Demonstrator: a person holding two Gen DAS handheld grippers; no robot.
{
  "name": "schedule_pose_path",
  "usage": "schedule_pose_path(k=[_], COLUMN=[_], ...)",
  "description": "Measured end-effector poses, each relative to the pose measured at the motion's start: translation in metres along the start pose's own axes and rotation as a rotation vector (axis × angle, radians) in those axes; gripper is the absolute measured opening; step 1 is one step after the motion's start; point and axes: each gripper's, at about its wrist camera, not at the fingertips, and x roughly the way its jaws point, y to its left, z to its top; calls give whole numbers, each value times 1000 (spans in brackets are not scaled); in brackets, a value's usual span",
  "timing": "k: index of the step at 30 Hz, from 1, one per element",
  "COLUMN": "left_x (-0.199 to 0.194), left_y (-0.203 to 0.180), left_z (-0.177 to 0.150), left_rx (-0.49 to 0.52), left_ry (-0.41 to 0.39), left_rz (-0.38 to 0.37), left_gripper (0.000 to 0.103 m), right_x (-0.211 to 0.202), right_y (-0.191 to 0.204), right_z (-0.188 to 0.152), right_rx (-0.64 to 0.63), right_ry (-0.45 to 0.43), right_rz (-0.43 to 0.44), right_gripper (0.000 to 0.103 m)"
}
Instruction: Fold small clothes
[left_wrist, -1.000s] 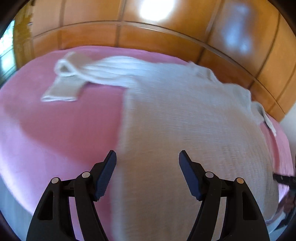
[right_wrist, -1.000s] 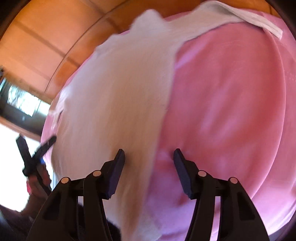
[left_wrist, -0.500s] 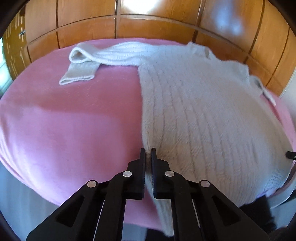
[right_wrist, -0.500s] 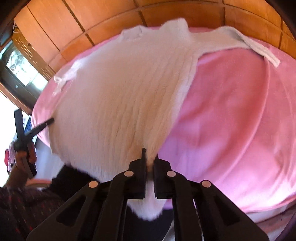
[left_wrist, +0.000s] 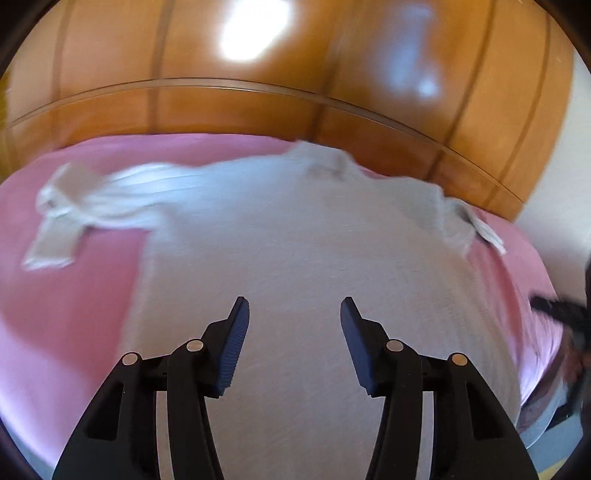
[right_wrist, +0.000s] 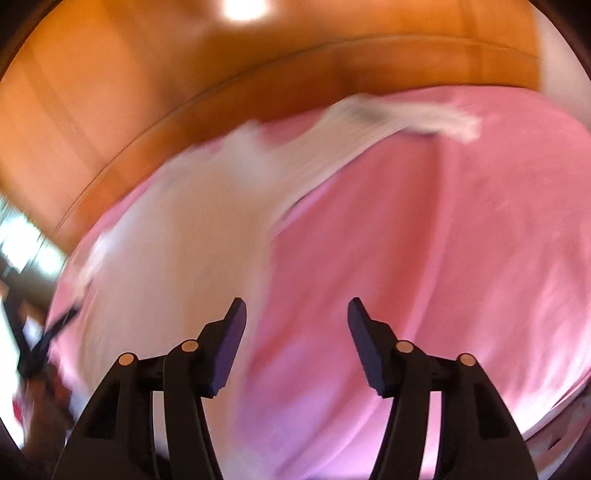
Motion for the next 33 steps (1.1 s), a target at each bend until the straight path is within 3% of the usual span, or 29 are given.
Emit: schedule_pose_path(k=[3,7,11,14,16,17,21,26,33], left_x=[32,64,71,76,77,78,79,78,72], left_y=[-25,-36,-38,-40,-40,-41,-41,-38,-30], left_z=[-2,-12,-19,-19,-18,-19,-18,-19,-17], left_rx=[57,87,94,91,91,91,85,69,36], left_ry=[49,123,123,121,117,116,112,109,107], left_rz=[-17,-24,-17,-13,-9,-6,-13,-33,-84], left_gripper=[51,51,56,60,62,62,62,62,62], right_x=[26,67,109,153,169,171,153,80,-5], right_y=[-34,-56,-57,-68,-76,-78,-86,-93,-89], right_z=[40,84,114,136,141,144,155,171,164], right_rx=[-51,-219,-346,-357,-364,-351,-285,-128,-40], right_ry=[-87,-102,-97,5,34,47,27,8,90], right_rz=[-261,-454,-562,-573,-624,-634,-605,-460,-248], right_gripper=[52,48,47,49,42,21,6,6,6])
